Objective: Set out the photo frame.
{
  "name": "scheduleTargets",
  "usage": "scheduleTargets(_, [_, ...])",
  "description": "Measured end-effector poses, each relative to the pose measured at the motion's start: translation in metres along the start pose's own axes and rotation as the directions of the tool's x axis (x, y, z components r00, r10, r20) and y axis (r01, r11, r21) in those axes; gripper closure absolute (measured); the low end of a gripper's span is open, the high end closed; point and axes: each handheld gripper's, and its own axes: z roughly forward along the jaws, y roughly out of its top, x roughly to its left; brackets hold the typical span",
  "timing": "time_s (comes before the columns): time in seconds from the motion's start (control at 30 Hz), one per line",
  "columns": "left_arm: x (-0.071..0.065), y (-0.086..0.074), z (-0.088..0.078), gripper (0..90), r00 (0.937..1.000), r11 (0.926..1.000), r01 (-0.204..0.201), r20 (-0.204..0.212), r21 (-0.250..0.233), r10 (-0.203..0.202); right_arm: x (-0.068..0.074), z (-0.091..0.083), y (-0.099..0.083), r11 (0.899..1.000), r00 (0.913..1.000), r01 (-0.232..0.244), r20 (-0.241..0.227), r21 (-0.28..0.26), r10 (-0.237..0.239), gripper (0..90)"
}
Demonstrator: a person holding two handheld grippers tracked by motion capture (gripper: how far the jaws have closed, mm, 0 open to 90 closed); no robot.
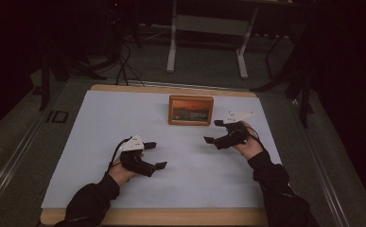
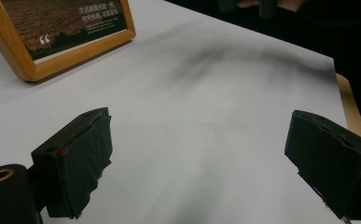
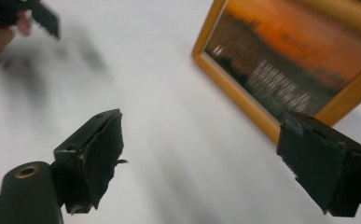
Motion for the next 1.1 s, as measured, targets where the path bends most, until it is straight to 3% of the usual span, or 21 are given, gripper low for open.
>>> scheduleTargets(0.1, [-0.001, 0.0, 0.001, 7.9, 1.0, 1.0, -0.006, 0.004, 0.005, 0.006, 0.006, 0.0, -0.008, 1.0, 1.0, -0.005, -0.004, 0.003, 0.005, 14.0])
scheduleTargets(0.17, [-0.002, 0.0, 0.001, 7.9, 1.0, 1.0, -0.007, 0.004, 0.006, 0.007, 0.018, -0.002, -0.019, 1.0, 0.9999, -0.011, -0.01, -0.016, 0.011, 14.0])
scheduleTargets(0.37, [-0.003, 0.0, 0.0, 7.9, 0.9999, 0.9999, -0.009, 0.007, 0.005, 0.009, 0.034, -0.007, -0.032, 0.998, 0.999, -0.031, -0.035, -0.047, 0.029, 14.0])
scheduleTargets(0.57, [-0.005, 0.0, -0.002, 7.9, 0.9998, 0.9998, -0.018, 0.007, 0.006, 0.018, 0.049, -0.013, -0.044, 0.997, 0.999, -0.037, -0.029, -0.062, 0.035, 13.9])
scheduleTargets(1.1, [-0.012, -0.002, -0.007, 7.9, 0.9993, 0.9991, -0.035, 0.013, 0.023, 0.034, 0.079, -0.03, -0.065, 0.997, 0.9999, 0.014, 0.001, -0.074, -0.014, 13.8])
